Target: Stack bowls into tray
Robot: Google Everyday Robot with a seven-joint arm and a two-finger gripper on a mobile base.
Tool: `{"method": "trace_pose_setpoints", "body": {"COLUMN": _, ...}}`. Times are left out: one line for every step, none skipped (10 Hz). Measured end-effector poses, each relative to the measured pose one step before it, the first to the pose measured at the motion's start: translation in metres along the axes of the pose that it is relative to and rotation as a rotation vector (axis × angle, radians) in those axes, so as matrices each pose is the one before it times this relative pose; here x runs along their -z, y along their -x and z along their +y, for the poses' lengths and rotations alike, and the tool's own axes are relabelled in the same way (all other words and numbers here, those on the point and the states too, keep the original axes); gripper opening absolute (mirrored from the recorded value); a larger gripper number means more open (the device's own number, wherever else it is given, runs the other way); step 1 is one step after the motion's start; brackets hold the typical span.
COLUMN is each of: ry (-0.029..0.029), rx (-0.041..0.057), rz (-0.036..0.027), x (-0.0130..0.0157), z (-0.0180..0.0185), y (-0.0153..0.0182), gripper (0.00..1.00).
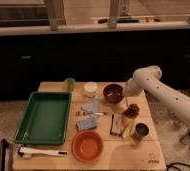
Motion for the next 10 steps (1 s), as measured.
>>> {"method": "trace_pose_setpoints", "body": {"ry": -0.01480, "rx": 0.01233, "rz": -0.00581, "x": 0.00575, "z": -0.00517, "y": 0.00158, "gripper": 0.00}}
{"method": "trace_pose_setpoints", "body": {"ry": -0.01491, "rx": 0.01498, "rz": -0.00520, "x": 0.00576, "z": -0.00731, "y": 0.00129, "gripper": 0.00}}
{"method": "trace_pose_setpoints", "body": {"ry": -0.01615, "rx": 0.01856, "rz": -0.00741, "x": 0.00773, "z": -0.00795, "y": 0.00234, "gripper": 0.00}}
{"method": "trace_pose_setpoints", "body": {"ry": -0.01151, "rx": 0.01134, "rz": -0.00601, "x": 0.00572, "z": -0.00362, "y": 0.00198, "gripper": 0.00}}
{"method": "trace_pose_setpoints", "body": {"ry": -0.00811, "rx": 0.00964, "rz": -0.00559, "x": 0.00416, "z": -0.00310, "y": 0.00175, "gripper": 0.00}}
{"method": "trace_pose_setpoints", "body": {"ry": -0.01045, "rx": 0.01613, "rz": -0.00875, "x": 0.00447, "z": -0.00572, "y": 0.00274, "gripper": 0.00}}
{"method": "trace_pose_setpoints", "body": {"ry": -0.00689, "rx": 0.01291, "rz": -0.00691, "x": 0.00289, "z": -0.00442, "y": 0.00233, "gripper": 0.00}}
{"method": "trace_pose_setpoints", "body": {"ry": -0.00408, "rx": 0.00897, "rz": -0.00486, "x": 0.00285, "z": -0.00208, "y": 0.00199, "gripper": 0.00}}
{"method": "trace_pose_setpoints", "body": {"ry": -0.00699, "rx": 0.01161, "rz": -0.00611, "x": 0.00392, "z": -0.00236, "y": 0.00361, "gripper": 0.00}}
{"method": "trace_pose_setpoints", "body": {"ry": -0.00566, "rx": 0.00879, "rz": -0.00427, "x": 0.00218, "z": -0.00270, "y": 0.00245, "gripper": 0.00}}
